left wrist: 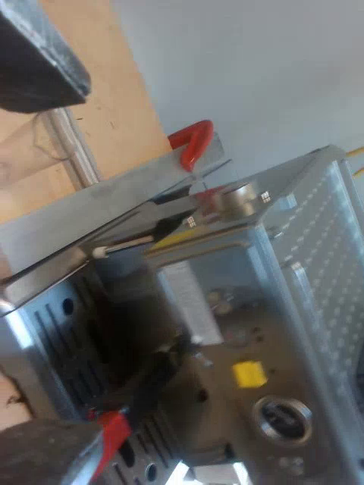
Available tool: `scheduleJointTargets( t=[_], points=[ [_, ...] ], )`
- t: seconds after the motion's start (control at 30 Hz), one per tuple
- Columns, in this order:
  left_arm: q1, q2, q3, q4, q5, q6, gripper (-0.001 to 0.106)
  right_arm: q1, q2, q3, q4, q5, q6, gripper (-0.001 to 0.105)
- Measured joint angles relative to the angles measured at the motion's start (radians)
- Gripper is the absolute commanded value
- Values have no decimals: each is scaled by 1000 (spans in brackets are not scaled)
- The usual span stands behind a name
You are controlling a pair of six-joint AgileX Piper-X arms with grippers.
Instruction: Put the handle in the coffee machine
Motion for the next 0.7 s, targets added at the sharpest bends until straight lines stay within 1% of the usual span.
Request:
scheduleJointTargets(
  t=[0.07, 0.13, 0.2, 0.23, 0.33, 0.37, 0.43, 0.5, 0.57, 0.6, 0.67, 0.7],
  points=[
    [0, -69, 36, 60, 0, 0, 83, 0, -82, 15, 17, 0, 0, 62],
    [0, -87, 52, 103, 0, 0, 83, 0, -124, 21, 49, 0, 0, 62],
    [0, -87, 62, 158, 0, 0, 83, 0, -136, 21, 96, 0, 0, 62],
    [0, -87, 68, 196, -4, 4, 83, 0, -133, 12, 150, 3, 0, 62],
    [4, -87, 60, 312, -7, 12, 83, 0, -135, -1, 252, -23, -30, 62],
    [6, -87, 61, 338, -11, 29, 83, 0, -135, 4, 264, -30, -41, 62],
    [8, -87, 62, 348, -10, 48, 83, 0, -135, 9, 278, -43, -46, 62],
    [8, -87, 65, 341, -10, 50, 83, 0, -135, 9, 274, -43, -46, 62],
    [8, -87, 82, 298, -10, 47, 83, 0, -135, 9, 250, -46, -47, 62],
    [8, -87, 88, 279, -10, 42, 83, 0, -135, 9, 237, -46, -47, 62],
    [-23, -87, 115, 195, -15, -5, 83, 0, -135, 16, 179, -46, -47, 62],
    [-31, -87, 123, 179, -19, -19, 83, 0, -135, 21, 167, -46, -50, 62]
  ],
)
